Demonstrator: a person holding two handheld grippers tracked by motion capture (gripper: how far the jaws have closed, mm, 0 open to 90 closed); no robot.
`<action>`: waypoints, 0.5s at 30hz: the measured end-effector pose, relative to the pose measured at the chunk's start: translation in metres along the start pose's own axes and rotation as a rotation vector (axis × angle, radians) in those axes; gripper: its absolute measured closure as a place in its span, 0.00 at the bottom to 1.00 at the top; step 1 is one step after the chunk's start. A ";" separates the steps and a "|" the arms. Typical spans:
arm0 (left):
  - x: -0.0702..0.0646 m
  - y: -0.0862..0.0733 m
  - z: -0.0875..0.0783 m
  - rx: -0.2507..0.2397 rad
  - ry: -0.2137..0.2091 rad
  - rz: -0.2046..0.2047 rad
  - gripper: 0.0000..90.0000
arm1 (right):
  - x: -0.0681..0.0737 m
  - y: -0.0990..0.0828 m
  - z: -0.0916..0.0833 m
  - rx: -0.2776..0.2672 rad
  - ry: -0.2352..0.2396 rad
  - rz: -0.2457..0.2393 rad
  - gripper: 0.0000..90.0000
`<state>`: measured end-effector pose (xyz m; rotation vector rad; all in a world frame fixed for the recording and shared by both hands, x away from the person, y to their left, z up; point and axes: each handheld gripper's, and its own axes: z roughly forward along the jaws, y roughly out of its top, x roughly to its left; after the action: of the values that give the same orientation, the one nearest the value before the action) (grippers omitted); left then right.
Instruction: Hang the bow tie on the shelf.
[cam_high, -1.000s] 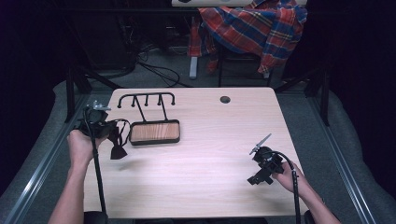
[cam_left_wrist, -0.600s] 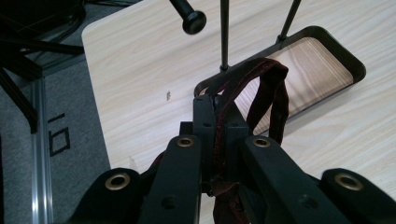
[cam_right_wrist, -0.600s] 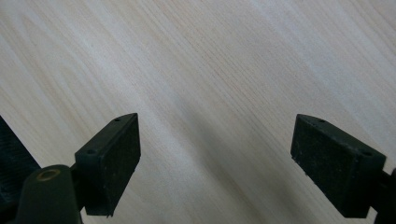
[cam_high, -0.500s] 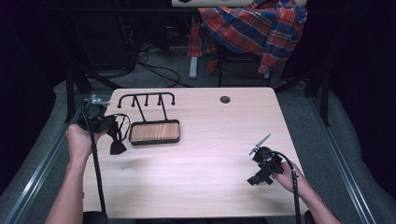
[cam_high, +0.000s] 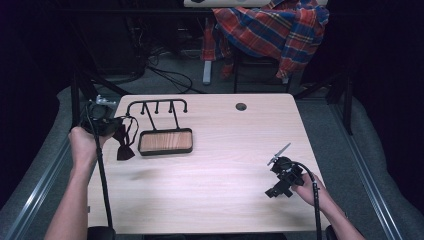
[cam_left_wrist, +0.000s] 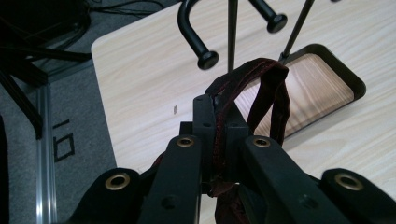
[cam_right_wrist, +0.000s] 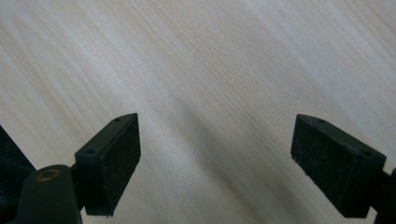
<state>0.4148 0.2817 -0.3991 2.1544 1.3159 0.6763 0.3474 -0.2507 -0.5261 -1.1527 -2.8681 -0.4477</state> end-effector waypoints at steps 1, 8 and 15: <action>0.000 0.001 0.000 -0.001 0.003 0.003 0.98 | 0.000 0.000 0.000 0.000 0.000 0.000 0.18; 0.004 0.010 -0.003 -0.005 0.006 0.008 0.98 | 0.000 0.000 0.000 -0.001 0.001 0.002 0.18; 0.007 0.019 -0.004 -0.017 0.014 0.005 0.98 | 0.000 0.000 0.000 -0.005 -0.002 0.005 0.18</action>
<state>0.4277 0.2808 -0.3827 2.1434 1.3075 0.7030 0.3475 -0.2507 -0.5262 -1.1609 -2.8665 -0.4539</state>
